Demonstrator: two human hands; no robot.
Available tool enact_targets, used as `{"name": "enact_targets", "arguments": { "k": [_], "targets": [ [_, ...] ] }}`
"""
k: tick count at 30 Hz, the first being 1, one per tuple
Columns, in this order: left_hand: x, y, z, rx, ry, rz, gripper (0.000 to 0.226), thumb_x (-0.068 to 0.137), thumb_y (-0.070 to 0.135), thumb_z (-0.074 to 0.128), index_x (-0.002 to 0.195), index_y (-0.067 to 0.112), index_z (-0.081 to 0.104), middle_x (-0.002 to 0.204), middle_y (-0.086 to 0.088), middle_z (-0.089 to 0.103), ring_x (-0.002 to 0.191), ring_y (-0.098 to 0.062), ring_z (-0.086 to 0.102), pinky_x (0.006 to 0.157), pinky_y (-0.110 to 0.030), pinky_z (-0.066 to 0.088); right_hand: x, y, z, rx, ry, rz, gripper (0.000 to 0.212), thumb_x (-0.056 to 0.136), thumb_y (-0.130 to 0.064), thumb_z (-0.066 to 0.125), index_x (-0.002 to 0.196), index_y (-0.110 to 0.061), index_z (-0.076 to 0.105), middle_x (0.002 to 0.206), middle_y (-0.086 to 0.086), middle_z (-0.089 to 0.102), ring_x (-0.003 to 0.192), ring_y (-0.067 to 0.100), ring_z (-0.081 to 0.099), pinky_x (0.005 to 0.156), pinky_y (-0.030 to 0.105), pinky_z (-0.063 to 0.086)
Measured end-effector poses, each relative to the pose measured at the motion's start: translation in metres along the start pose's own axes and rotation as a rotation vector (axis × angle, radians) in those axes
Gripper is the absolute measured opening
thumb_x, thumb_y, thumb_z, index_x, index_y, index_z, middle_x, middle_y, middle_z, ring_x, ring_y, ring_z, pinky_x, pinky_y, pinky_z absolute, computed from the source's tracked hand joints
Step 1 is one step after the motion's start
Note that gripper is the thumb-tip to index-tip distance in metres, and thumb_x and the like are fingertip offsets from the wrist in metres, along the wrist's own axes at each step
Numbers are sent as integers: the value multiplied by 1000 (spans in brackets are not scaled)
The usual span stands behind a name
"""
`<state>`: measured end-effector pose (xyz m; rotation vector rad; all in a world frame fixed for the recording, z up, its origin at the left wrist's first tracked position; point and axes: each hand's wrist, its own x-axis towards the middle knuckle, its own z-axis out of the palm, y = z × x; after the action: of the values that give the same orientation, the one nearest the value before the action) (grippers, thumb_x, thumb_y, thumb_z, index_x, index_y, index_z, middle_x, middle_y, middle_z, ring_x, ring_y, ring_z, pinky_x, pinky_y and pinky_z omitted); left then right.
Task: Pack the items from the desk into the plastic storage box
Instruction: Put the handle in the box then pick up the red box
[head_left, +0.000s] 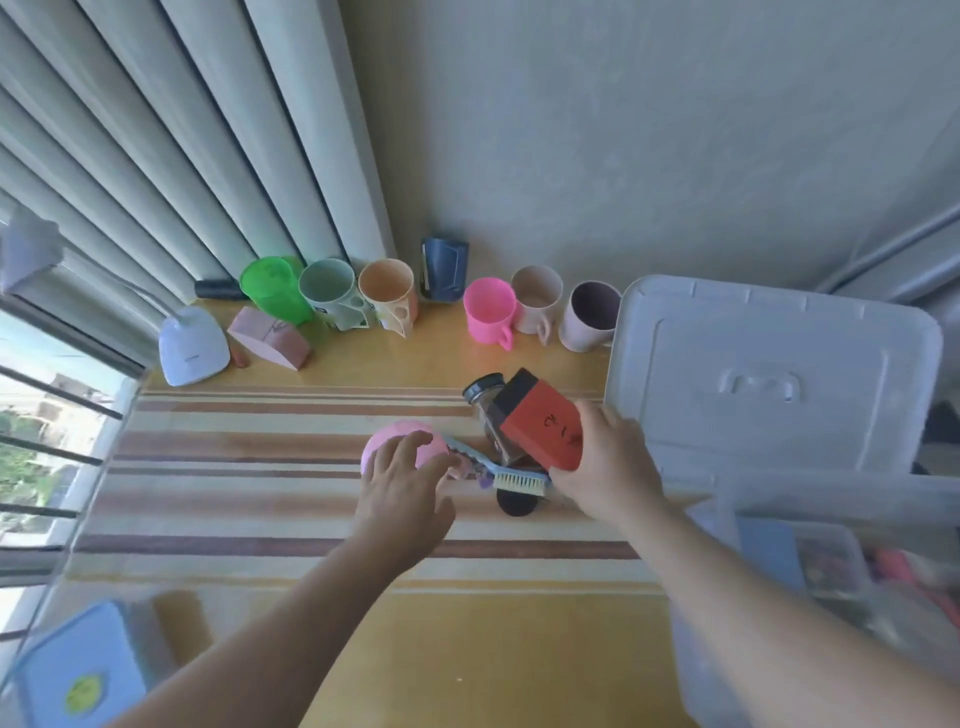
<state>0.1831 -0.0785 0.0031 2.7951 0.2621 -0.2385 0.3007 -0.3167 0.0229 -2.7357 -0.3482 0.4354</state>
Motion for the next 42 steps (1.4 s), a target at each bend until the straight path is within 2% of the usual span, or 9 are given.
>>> {"name": "enact_targets", "arguments": {
  "k": [5,9,13,19,24,32,37,39,42],
  "targets": [
    [67,44,-3,25,-21,105,58,82,43,68,136,39,50,150,-5,38,140,-32,35,117,-44,29,-35,35,-7,-52,17,129,56,73,-46,78,118,-30,49,103,-5,52,95,26,51,66,43,55],
    [109,69,17,129,-178,68,99,68,76,71,148,42,24,162,-14,10,148,-40,17,121,-55,26,-59,29,-1,-27,31,201,51,72,-46,75,111,-30,46,97,-7,48,90,24,50,59,36,47],
    [128,66,40,143,-305,48,118,63,73,81,154,45,12,166,-11,-19,154,-45,-7,122,-61,20,-78,16,0,-40,45,177,55,71,-55,72,114,-31,48,94,-9,48,82,21,54,63,36,49],
    [107,72,27,-15,-56,15,67,71,45,71,132,39,45,147,-13,19,132,-41,27,110,-58,38,-107,2,-39,-4,116,55,56,76,-63,72,117,-33,48,96,-12,48,82,16,54,67,33,48],
    [60,104,-22,-131,204,125,83,57,72,76,130,40,52,154,-14,20,135,-45,25,109,-63,35,-144,21,-92,83,243,41,57,73,-60,76,118,-36,50,96,-15,47,86,14,54,70,36,50],
    [-29,214,-72,-245,383,512,89,55,68,84,132,25,66,151,-25,33,136,-46,35,115,-47,27,-211,157,-166,155,427,238,55,69,-64,71,114,-34,59,99,-10,57,95,20,59,79,43,53],
    [-67,293,-50,-235,263,637,87,57,67,83,134,31,65,152,-20,32,130,-43,38,110,-50,35,-241,252,-170,-5,54,253,58,62,-68,67,113,-42,55,104,-18,56,97,22,55,83,44,54],
    [-76,317,-39,-233,257,664,82,60,62,81,133,29,66,151,-22,33,132,-43,37,108,-53,38,-248,274,-155,-46,-193,184,60,61,-58,68,117,-48,49,116,-19,53,107,20,49,90,43,53],
    [-87,344,-24,-206,230,654,78,61,59,79,131,29,66,153,-22,32,137,-45,34,106,-54,40,-243,286,-125,-75,-472,-5,54,67,-36,72,114,-49,48,107,-20,48,106,17,52,90,43,53]
  ]
}}
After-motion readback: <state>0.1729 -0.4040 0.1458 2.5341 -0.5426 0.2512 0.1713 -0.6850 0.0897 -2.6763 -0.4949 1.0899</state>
